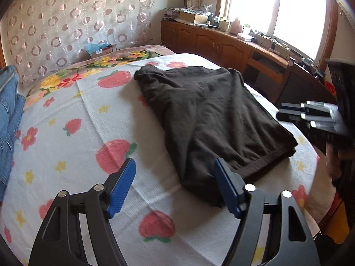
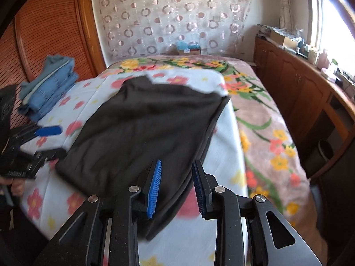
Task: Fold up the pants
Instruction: 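Release, regrasp and smooth the folded edge with the right gripper, then grasp the black garment's hem end with the right gripper while the left gripper grasps beside it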
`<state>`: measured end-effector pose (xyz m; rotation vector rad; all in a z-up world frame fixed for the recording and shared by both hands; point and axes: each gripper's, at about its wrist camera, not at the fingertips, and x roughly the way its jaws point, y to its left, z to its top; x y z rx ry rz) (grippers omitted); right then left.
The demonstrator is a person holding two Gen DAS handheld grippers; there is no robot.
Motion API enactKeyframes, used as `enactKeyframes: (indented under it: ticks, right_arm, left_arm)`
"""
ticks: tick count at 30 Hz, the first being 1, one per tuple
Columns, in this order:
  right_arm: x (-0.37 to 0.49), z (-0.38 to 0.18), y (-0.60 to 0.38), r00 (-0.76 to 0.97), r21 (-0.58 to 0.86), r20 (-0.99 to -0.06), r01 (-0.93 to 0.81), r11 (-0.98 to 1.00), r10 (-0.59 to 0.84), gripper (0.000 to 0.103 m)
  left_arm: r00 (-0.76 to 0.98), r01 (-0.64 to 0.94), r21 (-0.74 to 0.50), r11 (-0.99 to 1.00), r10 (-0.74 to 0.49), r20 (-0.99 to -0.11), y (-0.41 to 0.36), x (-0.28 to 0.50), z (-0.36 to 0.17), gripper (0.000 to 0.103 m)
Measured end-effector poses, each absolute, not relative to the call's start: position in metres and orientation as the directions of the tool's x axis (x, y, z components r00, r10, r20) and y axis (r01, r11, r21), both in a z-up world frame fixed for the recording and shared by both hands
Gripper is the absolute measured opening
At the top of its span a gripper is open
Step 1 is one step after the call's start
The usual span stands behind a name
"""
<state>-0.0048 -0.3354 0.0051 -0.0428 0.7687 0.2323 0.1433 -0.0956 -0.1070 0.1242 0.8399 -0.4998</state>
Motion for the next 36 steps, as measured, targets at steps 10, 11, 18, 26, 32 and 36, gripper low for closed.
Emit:
enactKeyframes:
  ticks: [10, 11, 18, 26, 32, 36]
  right_arm:
    - [-0.036, 0.006, -0.353, 0.698, 0.127, -0.676, -0.206, 0.97, 0.236, 0.023]
    - [-0.037, 0.006, -0.352, 0.696, 0.132, -0.677, -0.207, 0.969, 0.241, 0.022]
    - [-0.032, 0.0, -0.341, 0.69, 0.148, -0.676, -0.218, 0.965, 0.26, 0.006]
    - [-0.058, 0.003, -0.33, 0.698, 0.118, -0.671, -0.235, 0.965, 0.252, 0.006]
    - [-0.055, -0.007, -0.328, 0.699, 0.131, -0.675, -0.201, 0.971, 0.236, 0.011]
    - [-0.052, -0.009, -0.328, 0.704, 0.128, -0.675, -0.181, 0.975, 0.219, 0.022]
  left_arm:
    - [0.551, 0.466, -0.073, 0.882, -0.354, -0.755, -0.109, 0.133, -0.116, 0.052]
    - [0.549, 0.462, -0.071, 0.884, -0.348, -0.76, -0.109, 0.134, -0.118, 0.052]
    - [0.538, 0.457, -0.067, 0.887, -0.336, -0.773, -0.11, 0.133, -0.122, 0.052]
    - [0.537, 0.468, -0.076, 0.88, -0.352, -0.767, -0.109, 0.127, -0.12, 0.052]
    - [0.527, 0.463, -0.098, 0.881, -0.363, -0.768, -0.107, 0.128, -0.122, 0.049]
    - [0.523, 0.473, -0.108, 0.874, -0.377, -0.764, -0.107, 0.123, -0.121, 0.035]
